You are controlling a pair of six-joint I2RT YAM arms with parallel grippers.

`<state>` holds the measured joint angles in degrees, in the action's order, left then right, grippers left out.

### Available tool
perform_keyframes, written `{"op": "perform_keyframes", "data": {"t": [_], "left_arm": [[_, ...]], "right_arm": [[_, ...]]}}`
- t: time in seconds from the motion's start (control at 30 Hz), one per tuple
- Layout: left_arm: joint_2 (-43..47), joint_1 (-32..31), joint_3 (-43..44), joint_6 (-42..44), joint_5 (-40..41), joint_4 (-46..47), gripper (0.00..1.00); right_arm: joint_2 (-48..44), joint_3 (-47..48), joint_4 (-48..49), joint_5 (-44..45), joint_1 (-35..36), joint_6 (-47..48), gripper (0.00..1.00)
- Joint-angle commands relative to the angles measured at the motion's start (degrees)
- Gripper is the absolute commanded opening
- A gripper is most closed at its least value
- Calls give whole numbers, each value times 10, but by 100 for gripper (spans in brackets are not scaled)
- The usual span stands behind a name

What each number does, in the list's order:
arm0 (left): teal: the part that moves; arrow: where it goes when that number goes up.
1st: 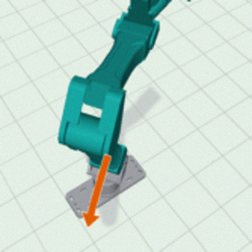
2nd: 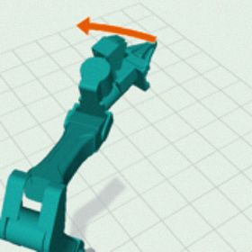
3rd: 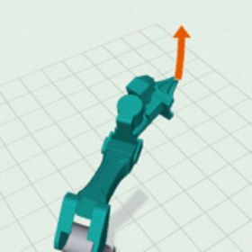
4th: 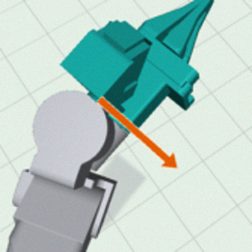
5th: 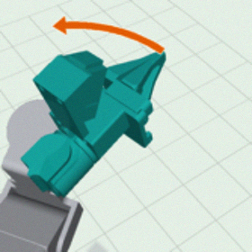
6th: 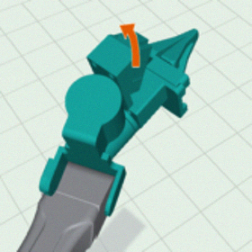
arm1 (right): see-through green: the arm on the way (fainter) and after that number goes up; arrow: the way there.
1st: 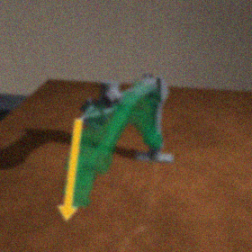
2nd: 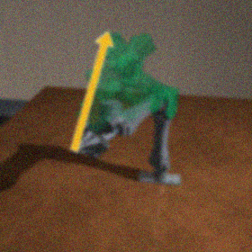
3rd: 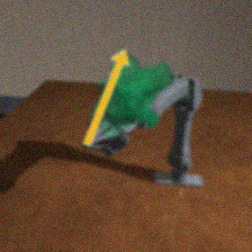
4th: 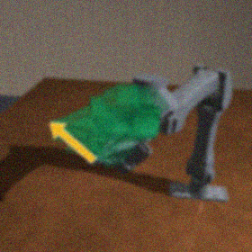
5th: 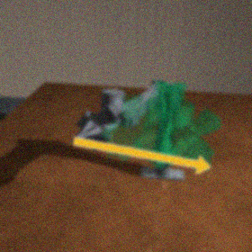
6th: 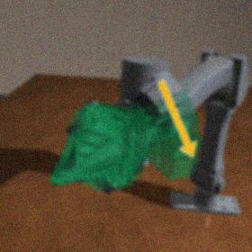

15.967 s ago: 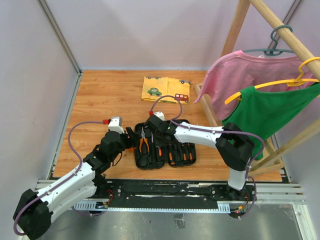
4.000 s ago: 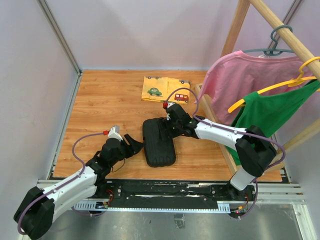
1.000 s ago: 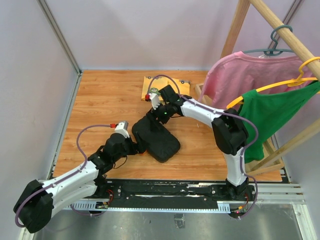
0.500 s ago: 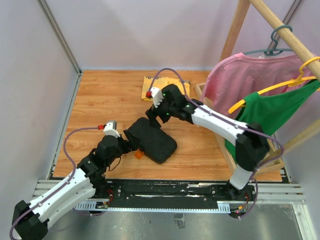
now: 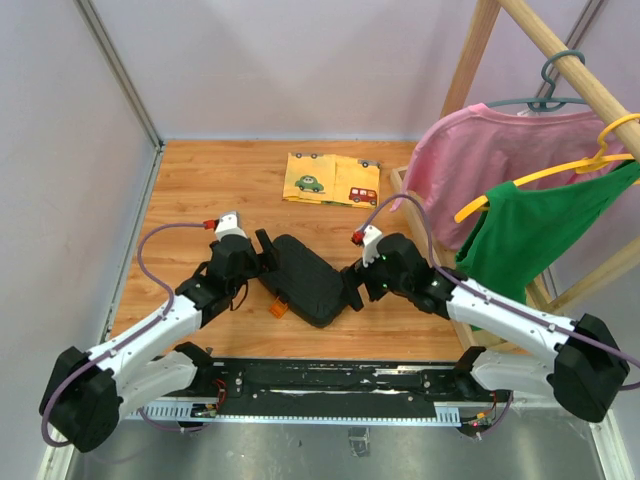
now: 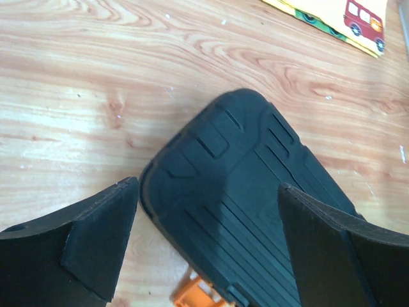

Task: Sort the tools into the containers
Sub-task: Adjust the storage box at the center of the board.

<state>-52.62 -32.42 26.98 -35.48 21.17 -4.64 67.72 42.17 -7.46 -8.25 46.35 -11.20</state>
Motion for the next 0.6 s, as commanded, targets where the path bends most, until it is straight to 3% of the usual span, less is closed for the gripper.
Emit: {"op": "perform_keyframes", "data": {"t": [0.0, 0.3, 0.57], "left_arm": [[-57, 31, 21, 46, -7, 61, 94], [-128, 61, 17, 84, -84, 139, 95], [-126, 61, -23, 90, -203, 201, 92]], "right_arm": [[-51, -69, 51, 4, 31, -89, 91], [-10, -121, 141, 43, 104, -175, 90], [43, -105, 147, 62, 108, -227, 88]]}}
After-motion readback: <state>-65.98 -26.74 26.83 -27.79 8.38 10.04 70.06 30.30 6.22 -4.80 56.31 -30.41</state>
